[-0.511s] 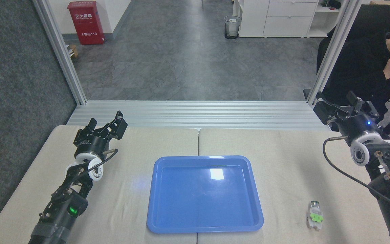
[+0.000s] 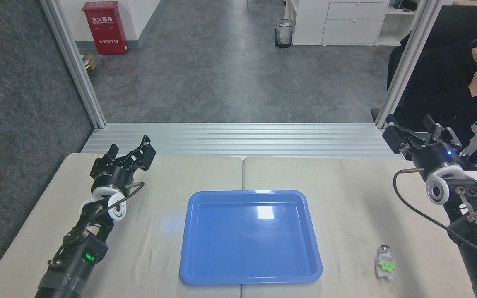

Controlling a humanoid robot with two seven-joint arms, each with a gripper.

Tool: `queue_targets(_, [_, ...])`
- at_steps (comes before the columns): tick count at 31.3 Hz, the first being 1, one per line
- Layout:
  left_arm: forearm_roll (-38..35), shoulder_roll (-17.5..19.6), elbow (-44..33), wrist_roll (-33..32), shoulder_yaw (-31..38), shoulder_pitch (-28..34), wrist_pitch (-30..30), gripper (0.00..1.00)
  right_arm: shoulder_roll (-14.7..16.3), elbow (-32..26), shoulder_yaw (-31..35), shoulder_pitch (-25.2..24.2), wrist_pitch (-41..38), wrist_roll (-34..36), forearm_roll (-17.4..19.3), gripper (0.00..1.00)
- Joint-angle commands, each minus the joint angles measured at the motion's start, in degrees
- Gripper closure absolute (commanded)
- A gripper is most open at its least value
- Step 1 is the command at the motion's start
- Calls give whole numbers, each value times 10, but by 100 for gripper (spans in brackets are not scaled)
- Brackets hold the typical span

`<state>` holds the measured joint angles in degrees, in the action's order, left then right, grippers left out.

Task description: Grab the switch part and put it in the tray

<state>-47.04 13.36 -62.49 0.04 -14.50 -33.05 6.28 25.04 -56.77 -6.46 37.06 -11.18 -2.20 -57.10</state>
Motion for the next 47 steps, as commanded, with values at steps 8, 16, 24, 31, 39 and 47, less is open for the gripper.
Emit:
queue_targets(8, [0, 0, 0, 0, 0, 0, 0, 0, -2, 2, 3, -1, 4, 4, 2, 1])
queue_targets(16, [0, 0, 0, 0, 0, 0, 0, 0, -7, 1, 2, -1, 1, 4, 3, 1])
queue_targets(24, [0, 0, 0, 0, 0, 0, 0, 0, -2, 3, 2, -2, 2, 4, 2, 1])
queue_targets(31, [0, 0, 0, 0, 0, 0, 0, 0, -8, 3, 0, -13, 1, -1, 2, 1])
queue_targets(39, [0, 0, 0, 0, 0, 0, 0, 0, -23, -70, 0, -59, 5, -17, 1, 1])
queue_targets(47, [0, 0, 0, 0, 0, 0, 0, 0, -17, -247, 57, -289, 18, -60, 1, 1])
